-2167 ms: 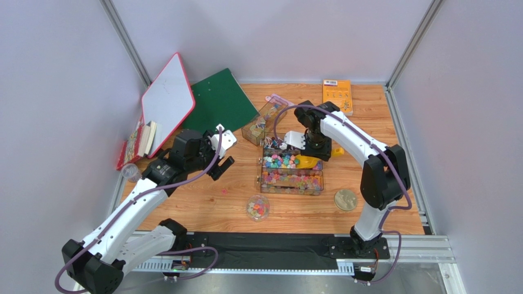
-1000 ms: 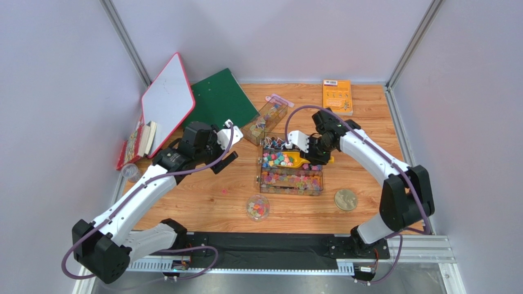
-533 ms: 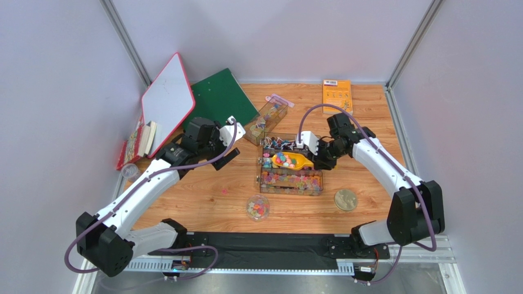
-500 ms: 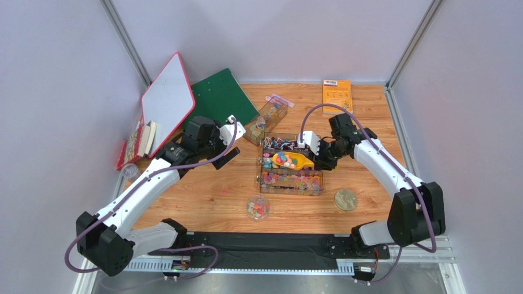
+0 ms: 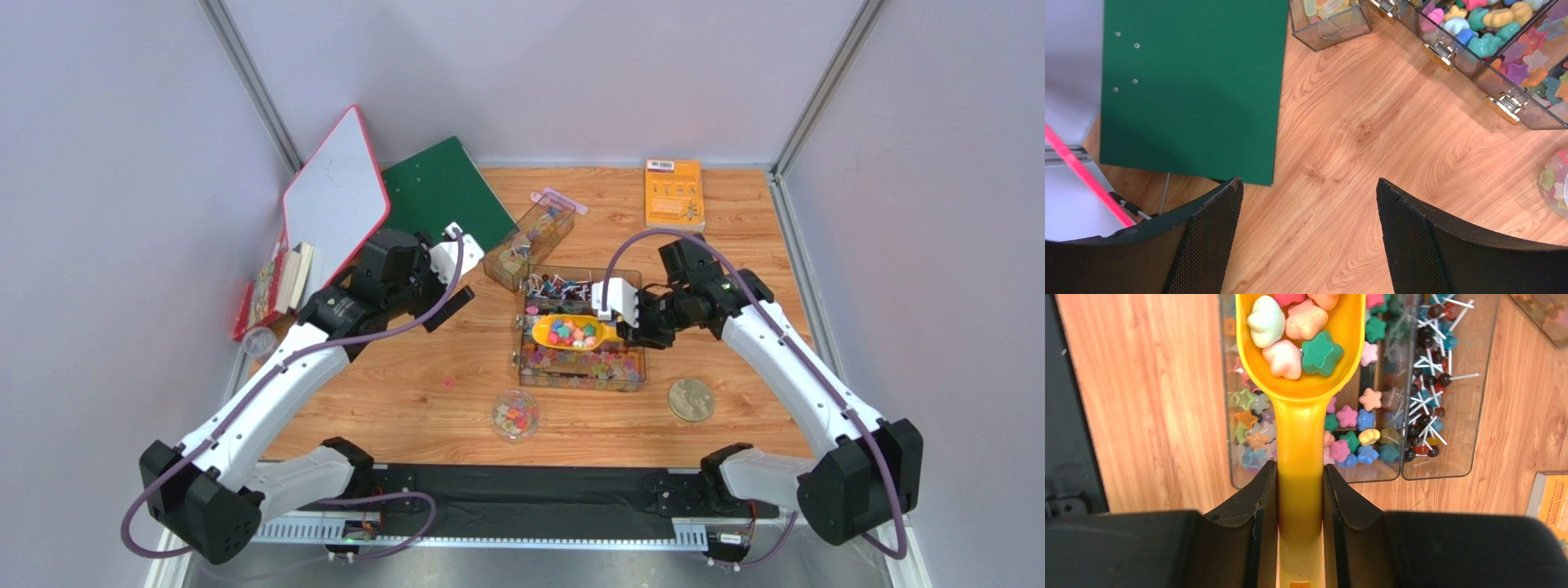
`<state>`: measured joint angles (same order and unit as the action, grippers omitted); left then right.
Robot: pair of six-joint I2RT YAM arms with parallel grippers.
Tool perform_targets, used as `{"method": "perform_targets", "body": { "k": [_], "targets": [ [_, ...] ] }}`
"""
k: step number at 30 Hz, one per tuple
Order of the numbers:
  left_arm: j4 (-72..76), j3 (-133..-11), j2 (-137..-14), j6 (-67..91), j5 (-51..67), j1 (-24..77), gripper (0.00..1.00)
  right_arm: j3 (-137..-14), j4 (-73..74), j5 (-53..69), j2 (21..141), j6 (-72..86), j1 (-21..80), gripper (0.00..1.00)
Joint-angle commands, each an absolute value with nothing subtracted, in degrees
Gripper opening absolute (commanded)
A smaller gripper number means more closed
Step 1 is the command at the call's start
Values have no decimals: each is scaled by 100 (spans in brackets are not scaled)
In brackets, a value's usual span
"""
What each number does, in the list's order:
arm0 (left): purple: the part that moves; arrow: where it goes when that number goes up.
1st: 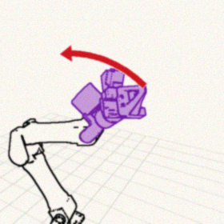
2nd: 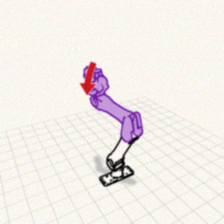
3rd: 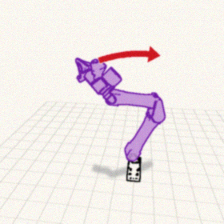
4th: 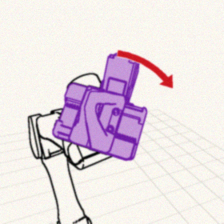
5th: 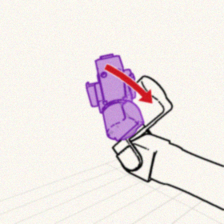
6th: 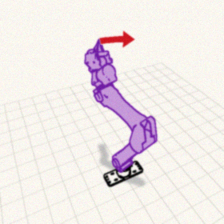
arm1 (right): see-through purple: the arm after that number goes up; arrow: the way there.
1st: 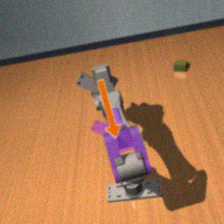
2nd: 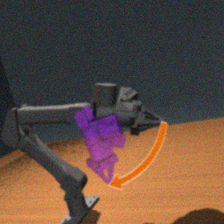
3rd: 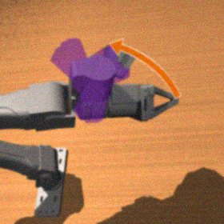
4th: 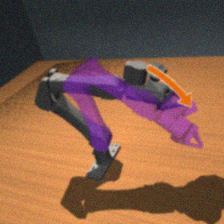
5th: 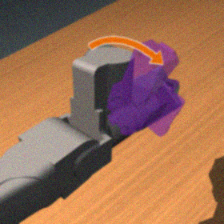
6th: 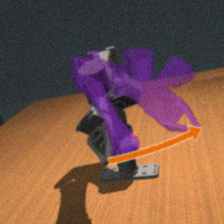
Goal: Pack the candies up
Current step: Place the fake candies in the packing bottle.
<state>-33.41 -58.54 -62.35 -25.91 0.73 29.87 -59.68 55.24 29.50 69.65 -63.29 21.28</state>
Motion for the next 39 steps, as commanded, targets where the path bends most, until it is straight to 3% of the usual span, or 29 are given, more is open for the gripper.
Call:
{"method": "perform_targets", "body": {
  "k": [1, 12, 16, 39],
  "targets": [
    [-3191, -5766, -5863, -2654, 9, 2962, 86, -6345, 6389, 2708, 6627, -6837, 2539, 0],
    [-2865, -5265, -5406, -2330, 229, 2962, 87, -6609, 6952, 1530, 6846, -6285, 4016, 0],
    [-2918, -5125, -5239, -2154, 272, 2962, 91, -6785, 7040, 1030, 7057, -5986, 4481, 0],
    [-3094, -4491, -4157, -2118, 141, 2962, 93, -7681, 7637, -940, 8129, -4896, 6099, 0]
  ]
}}
